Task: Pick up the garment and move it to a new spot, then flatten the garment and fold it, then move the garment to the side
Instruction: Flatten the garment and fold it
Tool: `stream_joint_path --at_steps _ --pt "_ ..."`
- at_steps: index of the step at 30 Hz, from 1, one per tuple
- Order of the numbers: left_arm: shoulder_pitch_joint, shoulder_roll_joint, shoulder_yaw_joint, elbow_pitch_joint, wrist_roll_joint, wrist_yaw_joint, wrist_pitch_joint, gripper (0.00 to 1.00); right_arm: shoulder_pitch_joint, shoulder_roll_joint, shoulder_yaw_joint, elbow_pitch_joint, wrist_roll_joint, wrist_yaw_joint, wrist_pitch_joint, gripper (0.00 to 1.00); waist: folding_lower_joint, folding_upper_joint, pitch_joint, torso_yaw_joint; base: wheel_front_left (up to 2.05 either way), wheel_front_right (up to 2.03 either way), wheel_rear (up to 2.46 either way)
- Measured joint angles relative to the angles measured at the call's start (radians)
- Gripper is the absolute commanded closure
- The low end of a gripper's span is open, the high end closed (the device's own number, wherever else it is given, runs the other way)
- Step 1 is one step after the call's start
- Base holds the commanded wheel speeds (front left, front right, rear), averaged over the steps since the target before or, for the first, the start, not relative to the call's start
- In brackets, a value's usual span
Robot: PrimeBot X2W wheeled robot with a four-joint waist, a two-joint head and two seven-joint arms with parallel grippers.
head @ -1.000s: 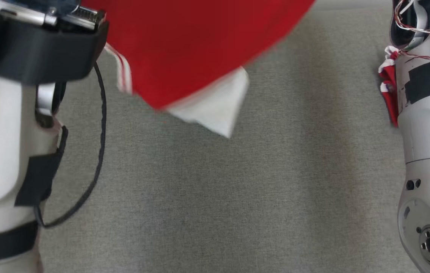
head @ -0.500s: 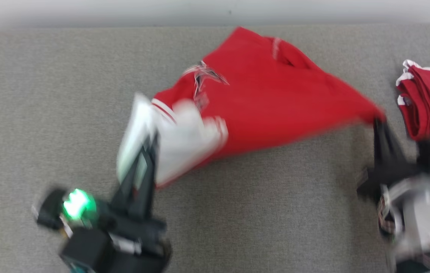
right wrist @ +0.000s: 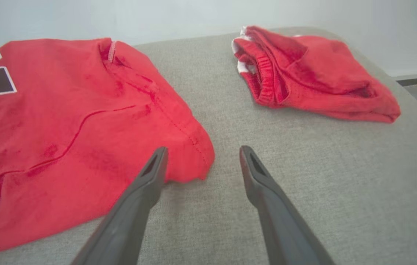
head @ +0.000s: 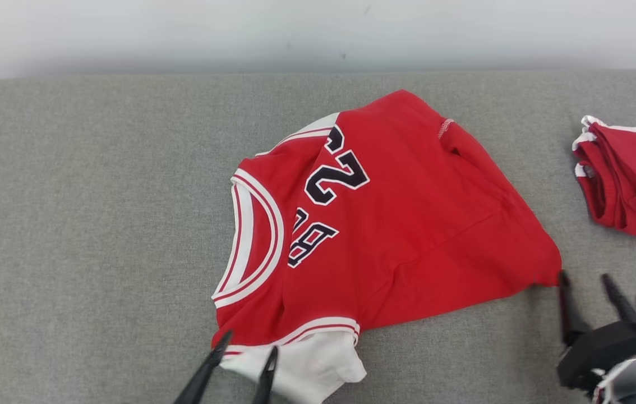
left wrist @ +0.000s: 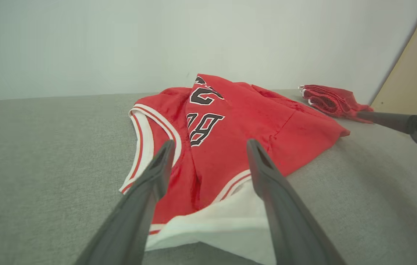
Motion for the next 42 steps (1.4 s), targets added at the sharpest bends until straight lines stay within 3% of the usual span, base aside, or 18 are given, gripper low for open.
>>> stream_joint_path --at_steps 6,10,13,20,30,31,33,34,35,42 --pt "0.051 -0.055 0.138 -0.013 -0.061 0.0 0.0 0.0 0.018 0.003 -0.073 -0.157 -0.033 0.0 0.049 0.0 0.0001 0.0 -0.02 0.005 0.0 0.0 0.0" --pt "0.055 -0.069 0.053 0.11 -0.216 0.0 0.011 0.0 0.015 0.004 -0.055 -0.19 -0.043 0.0 0.085 0.0 0.0001 0.0001 -0.031 0.01 0.0 0.0 0.0" --pt "0.045 -0.054 0.021 0.194 -0.282 -0.002 0.099 0.0 0.001 0.006 -0.03 -0.195 -0.043 0.0 0.101 0.0 0.0001 0.0 -0.037 0.013 0.0 0.0 0.0" --pt "0.022 -0.009 -0.052 0.223 -0.435 -0.001 0.248 0.0 -0.008 0.006 -0.029 -0.196 -0.042 0.0 0.109 0.0 0.0002 0.0001 -0.039 0.03 0.0 0.0 0.0" --pt "-0.035 -0.005 -0.118 0.328 -0.39 0.016 0.3 0.0 -0.027 0.006 0.0 -0.192 -0.035 0.0 0.119 0.0 0.0002 0.0001 -0.038 0.031 0.0 0.0 0.0" --pt "-0.036 -0.006 -0.119 0.334 -0.39 0.02 0.3 0.04 -0.028 0.006 0.003 -0.192 -0.035 0.0 0.122 0.0 0.0003 0.0002 -0.039 0.03 0.0 0.0 0.0" --pt "-0.038 -0.01 -0.119 0.345 -0.391 0.024 0.3 0.58 -0.035 0.006 0.005 -0.191 -0.037 0.0 0.126 0.0 0.0003 0.0001 -0.041 0.03 0.0 0.0 0.0" --pt "-0.038 -0.01 -0.119 0.352 -0.391 0.025 0.3 0.68 -0.041 0.006 0.005 -0.19 -0.04 0.0 0.127 0.0 0.0003 0.0001 -0.041 0.029 0.0 0.0 0.0" --pt "-0.038 -0.01 -0.119 0.357 -0.391 0.026 0.3 0.99 -0.044 0.006 0.005 -0.189 -0.047 0.0 0.13 0.0 0.0003 0.0001 -0.042 0.029 0.0 0.0 0.0" --pt "-0.055 -0.012 -0.126 0.372 -0.397 0.036 0.329 1.0 -0.126 -0.03 0.034 -0.114 -0.086 0.0 0.221 0.0 0.0002 0.0001 -0.034 0.028 0.0 0.0 0.0"
